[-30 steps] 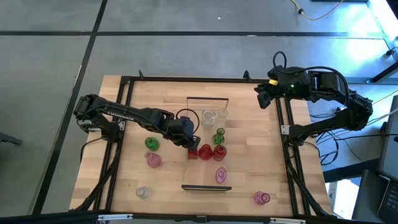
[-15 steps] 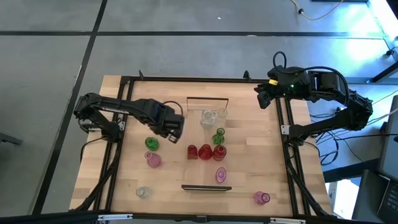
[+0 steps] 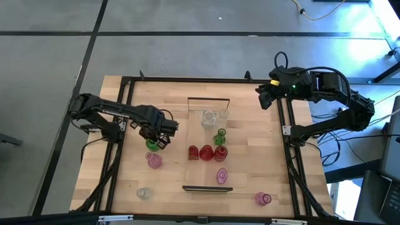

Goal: Sort vases onto shelf
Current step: Put the green vase aligned with the other green vase on the shelf

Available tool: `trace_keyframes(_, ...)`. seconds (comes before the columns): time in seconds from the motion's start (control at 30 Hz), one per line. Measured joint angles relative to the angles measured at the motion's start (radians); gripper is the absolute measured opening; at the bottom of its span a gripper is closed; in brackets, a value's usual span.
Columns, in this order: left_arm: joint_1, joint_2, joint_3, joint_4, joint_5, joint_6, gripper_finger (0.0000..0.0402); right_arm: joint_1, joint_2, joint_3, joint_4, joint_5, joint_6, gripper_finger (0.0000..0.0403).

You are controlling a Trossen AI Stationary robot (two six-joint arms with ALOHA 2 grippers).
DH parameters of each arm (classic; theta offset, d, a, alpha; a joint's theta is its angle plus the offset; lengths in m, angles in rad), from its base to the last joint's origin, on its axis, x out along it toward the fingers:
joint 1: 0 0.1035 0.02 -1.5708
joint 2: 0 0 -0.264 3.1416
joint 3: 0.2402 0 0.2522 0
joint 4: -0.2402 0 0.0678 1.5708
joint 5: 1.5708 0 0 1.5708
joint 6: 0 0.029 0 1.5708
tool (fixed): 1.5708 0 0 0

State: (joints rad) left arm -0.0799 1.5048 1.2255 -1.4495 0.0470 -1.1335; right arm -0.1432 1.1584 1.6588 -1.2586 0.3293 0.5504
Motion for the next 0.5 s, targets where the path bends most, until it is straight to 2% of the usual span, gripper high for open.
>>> trace_keyframes(0.33, 0.075, -0.169, -0.222, 0.171, 0.025, -0.040, 0.0052, -0.001, 0.000, 0.000, 0.000, 0.000, -0.005, 0.0085)
trace_keyframes(0.5, 0.099, -0.207, -0.298, 0.232, 0.022, -0.035, 0.0075, -0.001, 0.000, 0.000, 0.000, 0.000, -0.005, 0.0085)
